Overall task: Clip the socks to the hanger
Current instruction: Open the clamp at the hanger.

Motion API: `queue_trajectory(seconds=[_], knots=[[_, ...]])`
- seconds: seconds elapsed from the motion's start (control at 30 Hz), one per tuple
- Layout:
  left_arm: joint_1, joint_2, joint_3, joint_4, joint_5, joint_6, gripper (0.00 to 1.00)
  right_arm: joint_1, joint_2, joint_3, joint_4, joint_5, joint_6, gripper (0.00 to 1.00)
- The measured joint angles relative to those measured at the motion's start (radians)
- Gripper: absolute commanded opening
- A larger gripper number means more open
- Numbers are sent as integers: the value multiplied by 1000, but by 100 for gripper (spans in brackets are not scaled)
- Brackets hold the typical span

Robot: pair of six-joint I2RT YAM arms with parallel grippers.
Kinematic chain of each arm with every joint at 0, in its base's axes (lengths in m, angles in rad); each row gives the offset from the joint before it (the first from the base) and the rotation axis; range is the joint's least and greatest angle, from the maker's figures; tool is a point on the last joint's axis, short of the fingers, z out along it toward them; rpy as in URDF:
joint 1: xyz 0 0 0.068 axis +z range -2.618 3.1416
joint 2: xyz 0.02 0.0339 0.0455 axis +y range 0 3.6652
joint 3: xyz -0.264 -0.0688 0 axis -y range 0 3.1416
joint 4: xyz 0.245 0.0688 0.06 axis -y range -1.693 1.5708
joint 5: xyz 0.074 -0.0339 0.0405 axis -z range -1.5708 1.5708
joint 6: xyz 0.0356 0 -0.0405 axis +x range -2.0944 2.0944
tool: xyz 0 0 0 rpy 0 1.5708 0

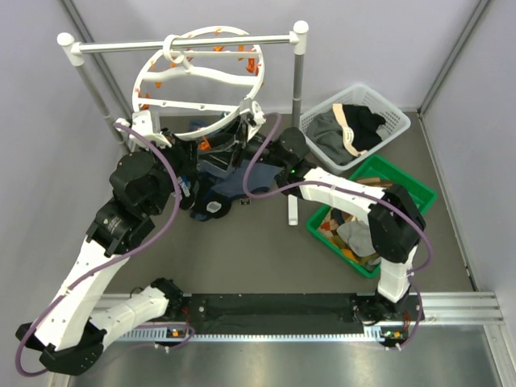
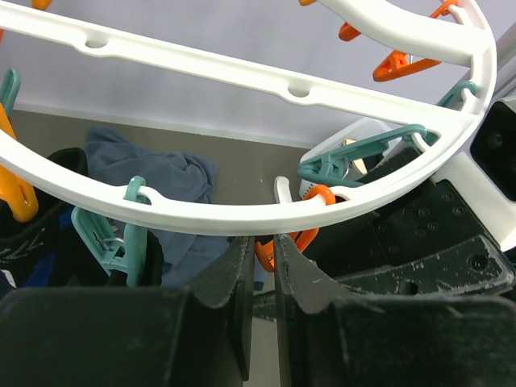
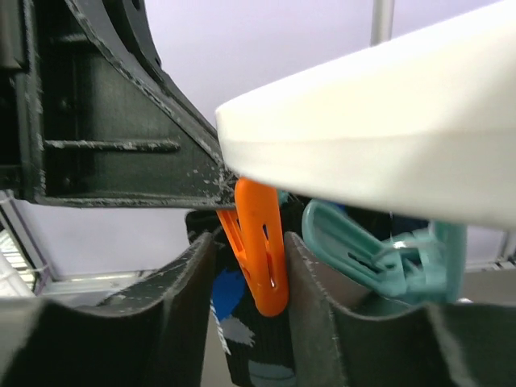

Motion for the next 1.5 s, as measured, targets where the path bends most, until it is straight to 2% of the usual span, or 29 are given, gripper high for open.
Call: queue_trajectory(seconds=[0.07,0.1,0.23,0.33,0.37,0.5,0.73,0.9,1.17,1.5], knots=[[0,0,2,0,3,-1,18,-4,2,8,8,-14,5,19],[0,0,4,0,5,-2,19,-5,2,10,9,-18,10,16],[5,0,5,-5,2,0,28,-9,2,10,14,-43,18,1],[5,0,7,-8,4,3,42,-9,1,10,15,-43,20,0],[5,-1,8,-8,4,4,51,-8,1,9,13,-40,18,0],[10,-12,11,-23,-9,6,73,3,-22,-1,-37,5,-26,0],[6,-71,32,-33,10,-16,93,60,-93,-32,-124,135,-116,0],[5,-109,32,-32,24,-31,93,87,-97,-42,-156,206,-153,0],[5,-67,29,-44,8,-55,80,89,-97,-45,-177,254,-167,0],[5,-10,-5,-40,8,-83,76,89,-97,-45,-177,258,-167,0]])
